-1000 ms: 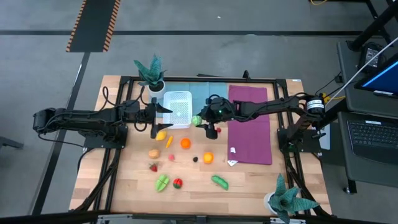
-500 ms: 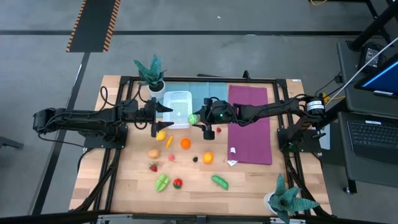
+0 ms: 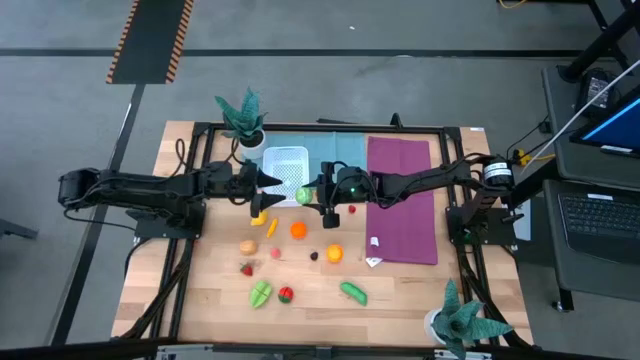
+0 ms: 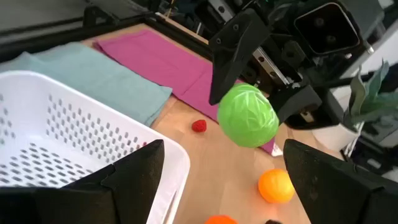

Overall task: Pick and placing Produce into tupperware
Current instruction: Put the green cabbage into the white basket

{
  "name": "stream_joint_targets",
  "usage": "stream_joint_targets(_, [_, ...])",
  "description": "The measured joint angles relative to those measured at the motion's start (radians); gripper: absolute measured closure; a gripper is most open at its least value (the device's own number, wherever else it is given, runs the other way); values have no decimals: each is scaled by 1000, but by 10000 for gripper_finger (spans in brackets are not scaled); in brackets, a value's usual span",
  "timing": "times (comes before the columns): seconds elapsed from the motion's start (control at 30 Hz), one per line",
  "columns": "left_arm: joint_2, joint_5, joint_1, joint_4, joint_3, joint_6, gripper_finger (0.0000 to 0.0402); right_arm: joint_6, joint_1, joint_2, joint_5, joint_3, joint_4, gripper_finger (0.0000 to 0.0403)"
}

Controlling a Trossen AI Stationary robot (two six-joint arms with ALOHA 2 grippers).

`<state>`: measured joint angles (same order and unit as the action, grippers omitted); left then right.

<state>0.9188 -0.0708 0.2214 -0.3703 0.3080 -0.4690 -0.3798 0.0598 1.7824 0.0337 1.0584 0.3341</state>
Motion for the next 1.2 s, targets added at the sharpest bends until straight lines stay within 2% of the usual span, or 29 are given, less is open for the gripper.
stream_joint_targets(0.2, [75, -1, 0, -159, 1, -73, 82, -7, 0, 0, 2, 0, 6, 178])
stream_joint_targets(0.4, [127, -26, -16, -186, 0, -159, 82, -18, 0, 0, 0, 0, 16, 178])
stream_joint_targets(0.67, [262, -29, -60, -403, 0, -186, 82, -20, 0, 0, 0, 0, 20, 178])
stream_joint_targets(1.03, [371, -29, -61, -428, 64, -205, 82, -19, 0, 0, 0, 0, 19, 178])
stream_joint_targets(1.2, [425, -64, -61, -425, 100, -203, 82, -19, 0, 0, -1, 0, 16, 178])
